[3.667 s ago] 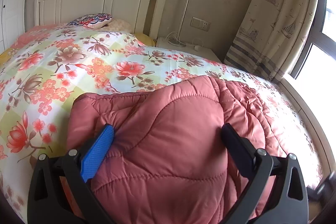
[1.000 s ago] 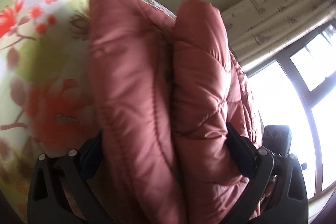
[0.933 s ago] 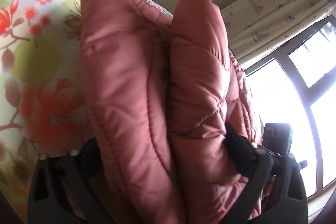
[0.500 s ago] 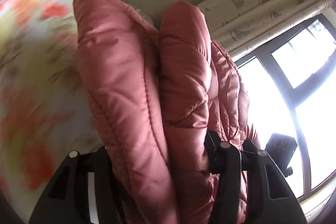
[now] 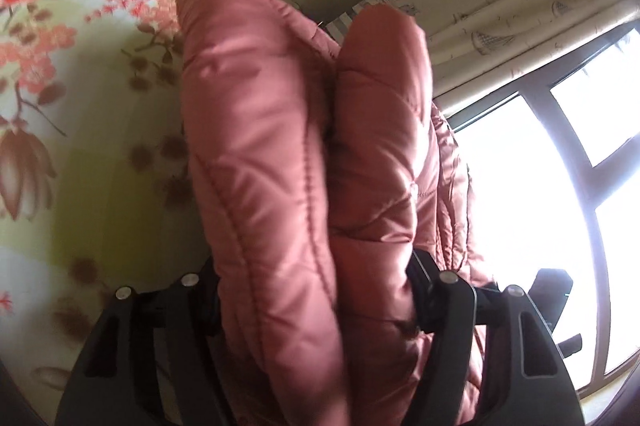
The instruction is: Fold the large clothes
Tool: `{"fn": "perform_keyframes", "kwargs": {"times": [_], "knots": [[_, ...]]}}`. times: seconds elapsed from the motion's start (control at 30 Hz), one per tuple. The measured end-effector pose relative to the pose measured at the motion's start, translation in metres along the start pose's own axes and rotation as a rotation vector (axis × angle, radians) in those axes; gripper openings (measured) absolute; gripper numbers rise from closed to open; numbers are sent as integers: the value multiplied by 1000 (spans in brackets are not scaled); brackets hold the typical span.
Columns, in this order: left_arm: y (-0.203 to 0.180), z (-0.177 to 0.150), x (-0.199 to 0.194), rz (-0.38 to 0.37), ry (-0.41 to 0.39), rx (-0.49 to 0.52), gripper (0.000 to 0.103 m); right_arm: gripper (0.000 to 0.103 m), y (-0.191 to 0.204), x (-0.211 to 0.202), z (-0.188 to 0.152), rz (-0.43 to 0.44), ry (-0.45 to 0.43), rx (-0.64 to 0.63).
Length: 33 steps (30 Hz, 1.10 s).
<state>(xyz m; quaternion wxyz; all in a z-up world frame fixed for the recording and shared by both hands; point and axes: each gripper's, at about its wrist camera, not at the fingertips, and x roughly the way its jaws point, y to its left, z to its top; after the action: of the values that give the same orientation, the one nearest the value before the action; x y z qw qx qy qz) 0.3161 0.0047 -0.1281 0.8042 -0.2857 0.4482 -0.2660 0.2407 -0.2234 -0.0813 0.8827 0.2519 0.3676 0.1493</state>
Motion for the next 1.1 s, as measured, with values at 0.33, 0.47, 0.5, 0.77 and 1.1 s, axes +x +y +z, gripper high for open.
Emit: {"fn": "perform_keyframes", "kwargs": {"times": [0.33,0.47,0.5,0.77,1.1], "knots": [[-12,-7,-38,122,-60,20,75,92,132,30,-47,-247,-37,-541],[-60,-2,-102,316,-294,197,75,93,146,61,-68,-370,-54,-626],[-82,-1,-109,314,-321,266,77,93,146,63,-66,-365,-47,-614],[-142,20,-22,415,-184,510,87,93,140,67,-68,-351,-62,-623],[-72,51,33,504,-100,437,97,69,137,10,-52,-163,-94,-642]]}}
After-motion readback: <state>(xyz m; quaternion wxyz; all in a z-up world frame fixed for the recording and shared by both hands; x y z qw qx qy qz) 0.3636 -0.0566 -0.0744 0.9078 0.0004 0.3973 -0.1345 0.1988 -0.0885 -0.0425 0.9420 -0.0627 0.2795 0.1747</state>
